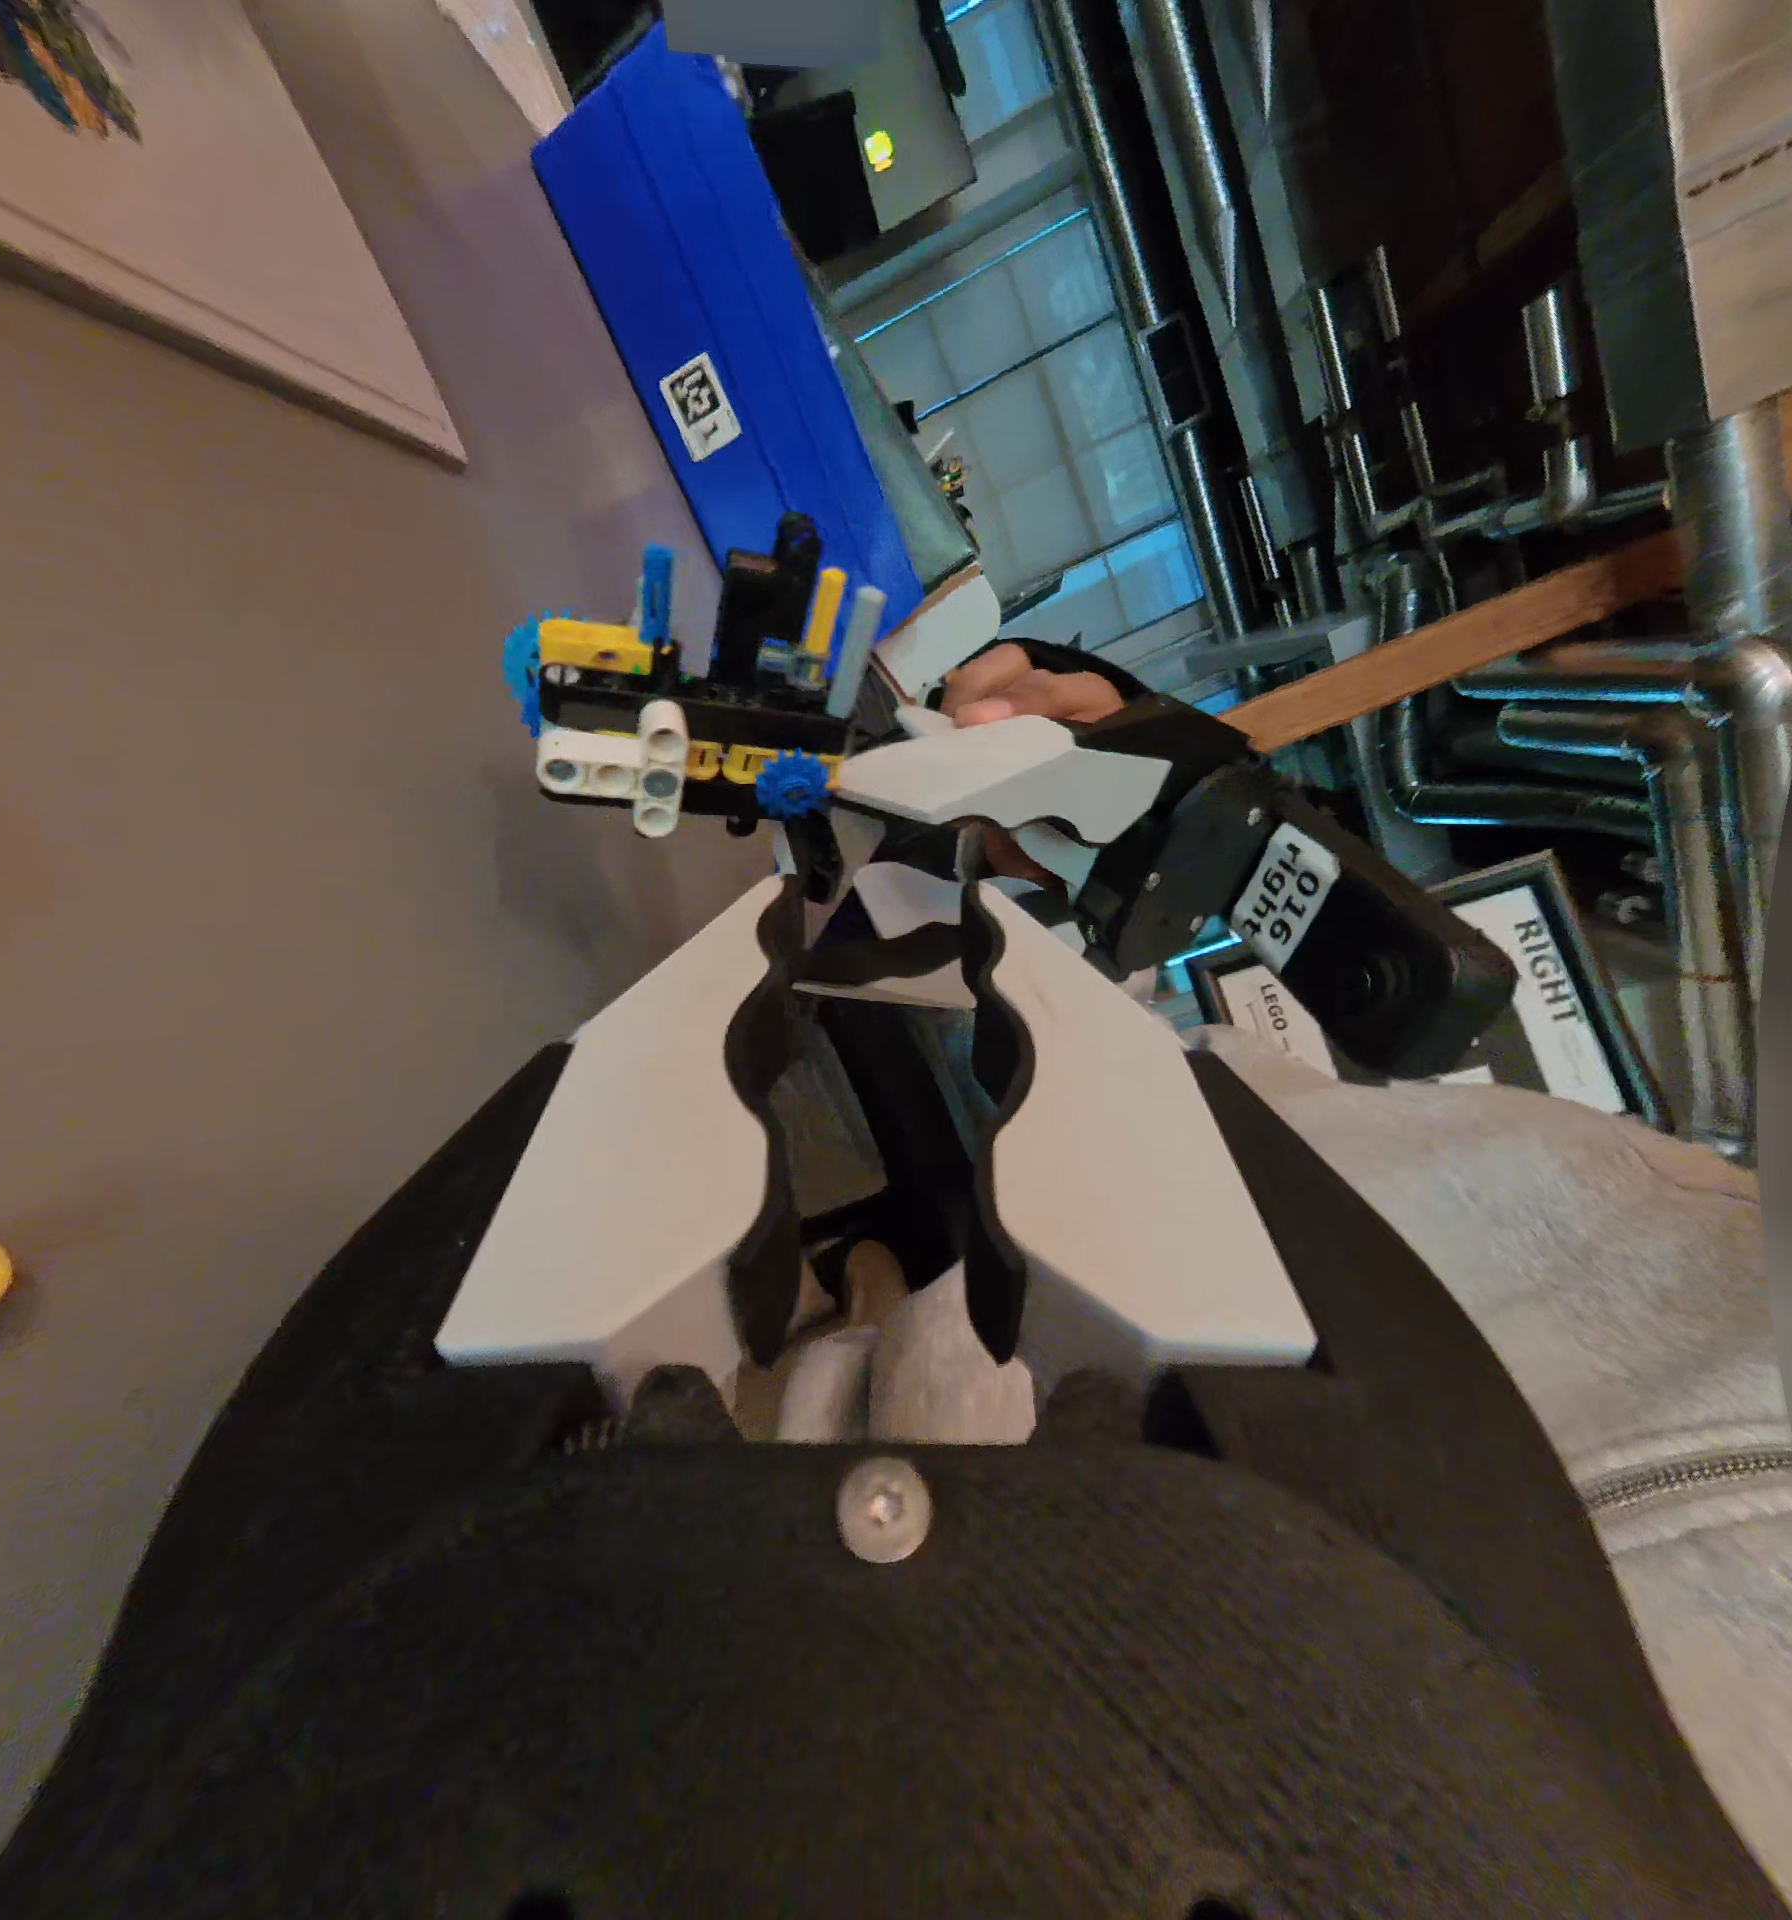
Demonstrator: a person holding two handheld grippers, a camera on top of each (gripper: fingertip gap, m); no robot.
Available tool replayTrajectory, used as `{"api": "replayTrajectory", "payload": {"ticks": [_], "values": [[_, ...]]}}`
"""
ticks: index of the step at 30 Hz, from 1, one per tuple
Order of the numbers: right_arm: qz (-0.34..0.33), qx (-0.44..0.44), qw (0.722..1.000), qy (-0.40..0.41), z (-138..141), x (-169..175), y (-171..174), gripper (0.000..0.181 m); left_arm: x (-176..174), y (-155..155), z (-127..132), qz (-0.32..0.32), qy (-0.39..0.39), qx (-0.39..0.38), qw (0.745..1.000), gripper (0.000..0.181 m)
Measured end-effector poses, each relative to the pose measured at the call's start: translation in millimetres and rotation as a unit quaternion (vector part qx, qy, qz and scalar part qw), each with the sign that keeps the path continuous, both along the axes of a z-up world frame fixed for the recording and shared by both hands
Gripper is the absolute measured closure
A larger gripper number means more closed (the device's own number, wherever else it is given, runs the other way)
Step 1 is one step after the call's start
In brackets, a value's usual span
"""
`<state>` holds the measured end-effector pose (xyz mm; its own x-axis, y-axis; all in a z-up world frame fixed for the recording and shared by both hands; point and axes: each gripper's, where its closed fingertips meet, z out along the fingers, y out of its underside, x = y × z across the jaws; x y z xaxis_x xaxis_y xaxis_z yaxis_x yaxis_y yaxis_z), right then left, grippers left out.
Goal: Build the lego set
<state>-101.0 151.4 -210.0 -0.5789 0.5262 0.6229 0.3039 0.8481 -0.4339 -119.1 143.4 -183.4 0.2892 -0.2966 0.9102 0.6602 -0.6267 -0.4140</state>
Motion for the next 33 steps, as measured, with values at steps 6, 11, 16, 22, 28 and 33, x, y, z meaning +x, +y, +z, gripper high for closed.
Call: {"api": "replayTrajectory", "payload": {"ticks": [6,11,16,22,28,33], "values": [[-0.011,-0.107,0.994,-0.002,9.8,0.6,-3.4,0.136,-17.7,4.0,2.2,0.062,0.22,0.107,0.968,0.114],[-0.012,-0.181,0.983,-0.023,10.3,2.3,-8.3,0.137,-8.4,5.8,-1.2,0.048,0.439,0.227,0.868,0.105],[-0.012,-0.249,0.968,-0.04,10.4,4.2,-11.0,0.137,6.6,7.6,-6.6,0.001,0.506,0.289,0.813,0.106],[-0.008,-0.317,0.947,-0.053,16.2,6.5,-11.8,0.137,10.4,13.8,-20.5,-0.051,0.521,0.272,0.807,0.114],[0.0,-0.375,0.924,-0.069,18.5,6.7,-13.7,0.137,10.2,20.7,-25.4,-0.057,0.53,0.257,0.806,0.127],[-0.004,-0.404,0.911,-0.085,15.7,5.3,-12.2,0.137,7.6,23.3,-21.3,-0.047,0.511,0.253,0.82,0.143]]}}
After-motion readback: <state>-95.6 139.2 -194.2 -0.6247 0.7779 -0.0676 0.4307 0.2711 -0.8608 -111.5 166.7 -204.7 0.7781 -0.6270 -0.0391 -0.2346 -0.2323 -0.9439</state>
